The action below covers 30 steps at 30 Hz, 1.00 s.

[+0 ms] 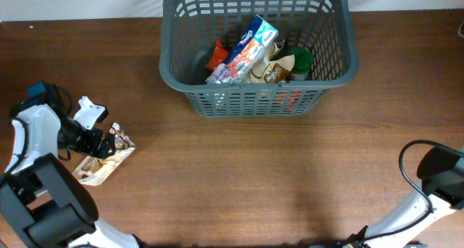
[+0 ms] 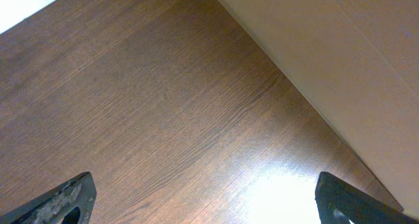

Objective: Pack container
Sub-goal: 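Lower the left gripper and grasp the clear dried-mushroom bag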

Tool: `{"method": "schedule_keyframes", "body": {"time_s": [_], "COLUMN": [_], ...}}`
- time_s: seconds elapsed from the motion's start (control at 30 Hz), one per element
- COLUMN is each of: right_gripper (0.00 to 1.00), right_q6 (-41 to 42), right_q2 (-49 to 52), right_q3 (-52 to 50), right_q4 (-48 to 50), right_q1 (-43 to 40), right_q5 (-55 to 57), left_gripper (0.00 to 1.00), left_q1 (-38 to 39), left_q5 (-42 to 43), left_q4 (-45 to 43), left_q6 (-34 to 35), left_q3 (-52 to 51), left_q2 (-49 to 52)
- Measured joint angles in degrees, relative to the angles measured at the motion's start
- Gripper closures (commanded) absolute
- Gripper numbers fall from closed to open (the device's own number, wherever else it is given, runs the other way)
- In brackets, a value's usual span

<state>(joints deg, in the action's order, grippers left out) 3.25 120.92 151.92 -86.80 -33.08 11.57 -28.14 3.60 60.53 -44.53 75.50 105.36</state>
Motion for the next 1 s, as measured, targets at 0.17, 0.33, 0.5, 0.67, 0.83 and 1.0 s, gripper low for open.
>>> {"method": "schedule_keyframes", "body": {"time_s": [0.17, 0.33, 0.5, 0.67, 0.83, 1.0], "right_gripper": [0.01, 0.01, 0.01, 0.01, 0.01, 0.01], "right_q6": [-0.02, 0.02, 0.0, 0.0, 0.02, 0.0], "right_q2": [0.0, 0.0, 0.0, 0.0, 0.0, 0.0], "right_q3": [0.0, 0.0, 0.0, 0.0, 0.0, 0.0], "right_q4": [0.0, 0.0, 0.0, 0.0, 0.0, 0.0], "right_q1": [0.0, 0.0, 0.0, 0.0, 0.0, 0.0], "right_q5": [0.0, 0.0, -0.02, 0.0, 0.0, 0.0], "left_gripper": [0.0, 0.0, 0.0, 0.0, 0.0, 0.0], "left_q1": [0.94, 4.17, 5.88, 5.9, 5.9, 5.9], "left_q5": [-0.17, -0.63, -1.73, -3.67, -4.59, -4.74], "left_q4": [0.02, 0.24, 0.81, 1.18, 1.16, 1.14], "left_q6": [-0.98, -2.4, -2.67, -2.6, -2.38, -1.73], "left_q3": [0.0, 0.0, 0.0, 0.0, -0.02, -1.9], "left_q2": [1.2, 1.22, 1.29, 1.49, 1.75, 1.75]}}
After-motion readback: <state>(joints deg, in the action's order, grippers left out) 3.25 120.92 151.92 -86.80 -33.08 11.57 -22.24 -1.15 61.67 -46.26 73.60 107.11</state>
